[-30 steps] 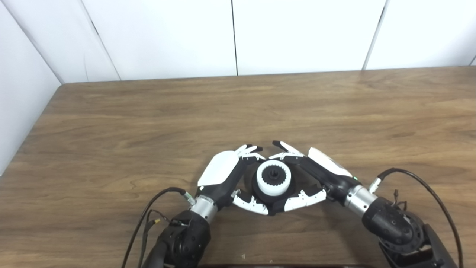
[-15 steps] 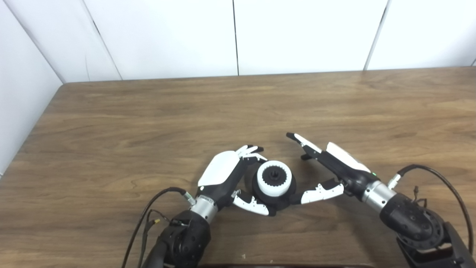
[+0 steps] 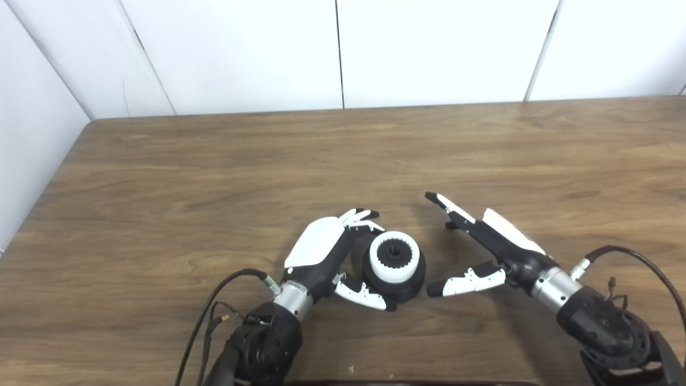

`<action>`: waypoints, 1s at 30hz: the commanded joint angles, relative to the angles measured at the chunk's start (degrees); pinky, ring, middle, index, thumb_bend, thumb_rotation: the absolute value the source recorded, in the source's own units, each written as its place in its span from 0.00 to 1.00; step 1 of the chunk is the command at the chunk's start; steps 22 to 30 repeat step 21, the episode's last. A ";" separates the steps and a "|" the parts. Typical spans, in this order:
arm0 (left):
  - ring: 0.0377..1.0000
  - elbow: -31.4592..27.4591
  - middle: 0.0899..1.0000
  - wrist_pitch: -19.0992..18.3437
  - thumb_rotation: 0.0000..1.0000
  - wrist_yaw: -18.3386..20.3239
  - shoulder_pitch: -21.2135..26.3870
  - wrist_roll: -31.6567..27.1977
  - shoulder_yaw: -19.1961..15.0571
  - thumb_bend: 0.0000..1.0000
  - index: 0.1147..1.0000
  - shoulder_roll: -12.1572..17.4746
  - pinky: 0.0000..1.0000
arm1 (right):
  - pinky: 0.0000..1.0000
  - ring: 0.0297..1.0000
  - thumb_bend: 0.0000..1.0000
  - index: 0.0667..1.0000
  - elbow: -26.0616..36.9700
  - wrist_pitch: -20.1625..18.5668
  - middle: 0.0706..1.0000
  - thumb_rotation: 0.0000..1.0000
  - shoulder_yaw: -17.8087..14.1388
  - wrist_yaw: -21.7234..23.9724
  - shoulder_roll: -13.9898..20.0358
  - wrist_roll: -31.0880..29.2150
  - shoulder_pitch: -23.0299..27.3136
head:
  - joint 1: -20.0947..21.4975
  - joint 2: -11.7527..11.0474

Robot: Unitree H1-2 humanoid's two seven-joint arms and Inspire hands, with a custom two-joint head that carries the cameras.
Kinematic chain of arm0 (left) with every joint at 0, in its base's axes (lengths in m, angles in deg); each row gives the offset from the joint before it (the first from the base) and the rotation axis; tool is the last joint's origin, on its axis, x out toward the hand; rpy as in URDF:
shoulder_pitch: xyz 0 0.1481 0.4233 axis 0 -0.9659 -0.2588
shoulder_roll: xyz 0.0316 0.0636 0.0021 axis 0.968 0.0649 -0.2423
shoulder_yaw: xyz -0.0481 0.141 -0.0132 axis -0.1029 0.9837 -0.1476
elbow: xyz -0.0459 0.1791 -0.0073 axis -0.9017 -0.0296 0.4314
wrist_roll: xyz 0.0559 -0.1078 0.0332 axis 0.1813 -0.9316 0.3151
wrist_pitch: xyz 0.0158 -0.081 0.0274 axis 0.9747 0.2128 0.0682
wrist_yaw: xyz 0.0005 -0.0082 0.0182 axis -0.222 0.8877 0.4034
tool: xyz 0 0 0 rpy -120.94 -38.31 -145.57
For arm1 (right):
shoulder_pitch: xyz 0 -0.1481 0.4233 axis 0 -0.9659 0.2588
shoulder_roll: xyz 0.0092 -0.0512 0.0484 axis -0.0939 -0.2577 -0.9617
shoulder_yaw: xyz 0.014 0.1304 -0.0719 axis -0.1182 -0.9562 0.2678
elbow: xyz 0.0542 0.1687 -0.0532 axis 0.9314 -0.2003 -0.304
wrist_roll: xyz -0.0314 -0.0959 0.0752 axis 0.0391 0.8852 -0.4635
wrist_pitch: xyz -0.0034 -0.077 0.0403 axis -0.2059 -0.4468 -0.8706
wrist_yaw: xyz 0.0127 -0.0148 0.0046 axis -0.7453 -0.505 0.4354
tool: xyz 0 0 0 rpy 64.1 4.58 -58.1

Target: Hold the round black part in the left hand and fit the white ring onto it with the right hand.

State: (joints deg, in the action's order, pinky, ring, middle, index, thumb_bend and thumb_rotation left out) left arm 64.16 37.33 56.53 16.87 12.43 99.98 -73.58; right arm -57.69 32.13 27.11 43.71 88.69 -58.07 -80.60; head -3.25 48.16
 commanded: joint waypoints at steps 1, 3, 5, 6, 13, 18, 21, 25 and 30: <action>0.96 -1.16 0.91 0.04 0.25 -0.17 0.95 0.07 -0.48 0.86 0.50 0.52 0.89 | 0.92 1.00 1.00 1.00 0.79 0.37 1.00 0.51 -1.02 -1.35 0.47 -0.19 0.06 | -0.08 0.08; 0.96 -1.18 0.91 0.01 0.25 -0.14 0.94 0.09 -0.55 0.86 0.50 0.49 0.89 | 0.93 1.00 1.00 1.00 0.73 0.64 1.00 0.50 -1.00 -1.52 0.42 -0.39 -0.06 | -0.16 0.19; 0.96 -1.21 0.91 0.02 0.25 -0.13 0.94 0.04 -0.60 0.86 0.51 0.46 0.90 | 0.95 1.00 1.00 1.00 1.07 -0.31 1.00 0.50 -0.86 -1.30 0.43 -0.43 -0.05 | -0.16 0.19; 0.96 -1.20 0.91 0.06 0.25 -0.12 0.95 0.05 -0.61 0.86 0.51 0.49 0.90 | 0.95 1.00 1.00 1.00 1.29 -0.80 1.00 0.50 -0.77 -1.20 0.45 -0.31 -0.02 | -0.09 0.19; 0.96 -1.34 0.91 -0.04 0.24 -0.08 0.94 0.00 -0.68 0.87 0.50 0.38 0.90 | 0.93 1.00 1.00 1.00 0.90 0.34 1.00 0.51 -0.81 -1.97 0.37 -0.49 0.00 | -0.06 0.25; 0.96 -1.42 0.91 -0.04 0.24 -0.02 0.93 0.21 -0.63 0.86 0.52 0.47 0.90 | 0.93 1.00 1.00 1.00 0.28 1.20 1.00 0.51 -0.62 -2.58 0.34 -0.47 -0.07 | -0.05 0.16; 0.96 -1.37 0.91 -0.10 0.25 -0.04 0.91 0.29 -0.63 0.87 0.52 0.44 0.90 | 0.94 1.00 1.00 1.00 0.33 0.65 1.00 0.51 -0.49 -2.37 0.29 -0.78 -0.06 | 0.01 0.09; 0.96 -1.37 0.91 -0.10 0.25 -0.04 0.91 0.29 -0.63 0.87 0.52 0.44 0.90 | 0.94 1.00 1.00 1.00 0.33 0.65 1.00 0.51 -0.49 -2.37 0.29 -0.78 -0.06 | 0.01 0.09; 0.96 -1.37 0.91 -0.10 0.25 -0.04 0.91 0.29 -0.63 0.87 0.52 0.44 0.90 | 0.94 1.00 1.00 1.00 0.33 0.65 1.00 0.51 -0.49 -2.37 0.29 -0.78 -0.06 | 0.01 0.09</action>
